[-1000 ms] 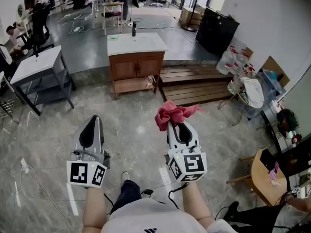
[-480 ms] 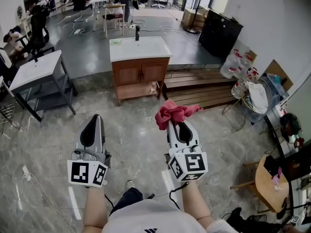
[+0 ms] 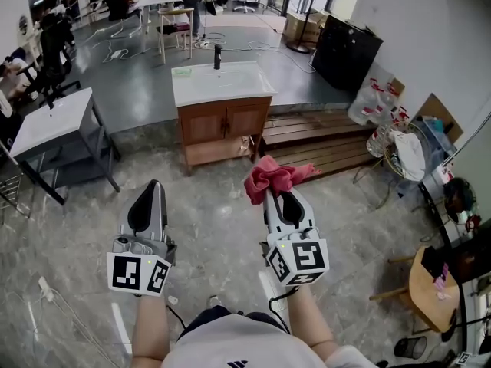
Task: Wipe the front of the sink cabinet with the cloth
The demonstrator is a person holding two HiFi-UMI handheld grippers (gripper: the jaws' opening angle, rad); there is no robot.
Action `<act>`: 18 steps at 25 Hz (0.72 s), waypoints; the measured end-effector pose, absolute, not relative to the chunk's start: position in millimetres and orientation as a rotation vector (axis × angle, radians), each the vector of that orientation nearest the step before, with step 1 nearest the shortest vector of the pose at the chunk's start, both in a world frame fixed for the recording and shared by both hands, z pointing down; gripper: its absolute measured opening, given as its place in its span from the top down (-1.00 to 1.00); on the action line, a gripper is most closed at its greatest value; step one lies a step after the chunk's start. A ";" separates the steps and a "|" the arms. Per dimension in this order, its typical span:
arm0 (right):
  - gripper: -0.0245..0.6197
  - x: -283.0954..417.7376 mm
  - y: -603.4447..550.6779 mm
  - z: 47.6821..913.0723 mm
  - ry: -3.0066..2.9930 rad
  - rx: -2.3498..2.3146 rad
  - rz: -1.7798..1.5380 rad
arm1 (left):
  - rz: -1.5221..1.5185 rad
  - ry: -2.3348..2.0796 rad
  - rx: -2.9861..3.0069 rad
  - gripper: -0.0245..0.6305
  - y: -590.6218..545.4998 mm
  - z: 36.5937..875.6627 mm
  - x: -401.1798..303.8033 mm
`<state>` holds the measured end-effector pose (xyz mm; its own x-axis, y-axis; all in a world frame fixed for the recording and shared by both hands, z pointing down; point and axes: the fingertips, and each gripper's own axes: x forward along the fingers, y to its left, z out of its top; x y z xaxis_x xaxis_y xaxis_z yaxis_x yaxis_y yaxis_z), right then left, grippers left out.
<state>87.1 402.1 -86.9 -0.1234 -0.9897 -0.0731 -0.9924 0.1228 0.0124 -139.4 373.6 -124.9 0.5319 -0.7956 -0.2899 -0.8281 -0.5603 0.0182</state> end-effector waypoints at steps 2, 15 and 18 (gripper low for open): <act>0.63 82.3 394.4 -86.4 2.310 -2.053 0.091 | 0.394 1.403 -2.645 0.91 364.8 -123.1 -145.3; 0.63 81.0 334.2 -75.9 2.341 -2.072 0.076 | 0.352 1.396 -2.673 0.91 307.5 -106.6 -144.6; 0.63 83.2 306.6 -73.3 2.348 -2.051 0.070 | 0.357 1.418 -2.659 0.91 284.5 -105.1 -145.5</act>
<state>83.2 306.6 -73.3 -0.1350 -0.9897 -0.0472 -0.9908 0.1343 0.0186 -145.5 284.5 -105.1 0.5371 -0.8038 -0.2557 -0.8291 -0.5589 0.0158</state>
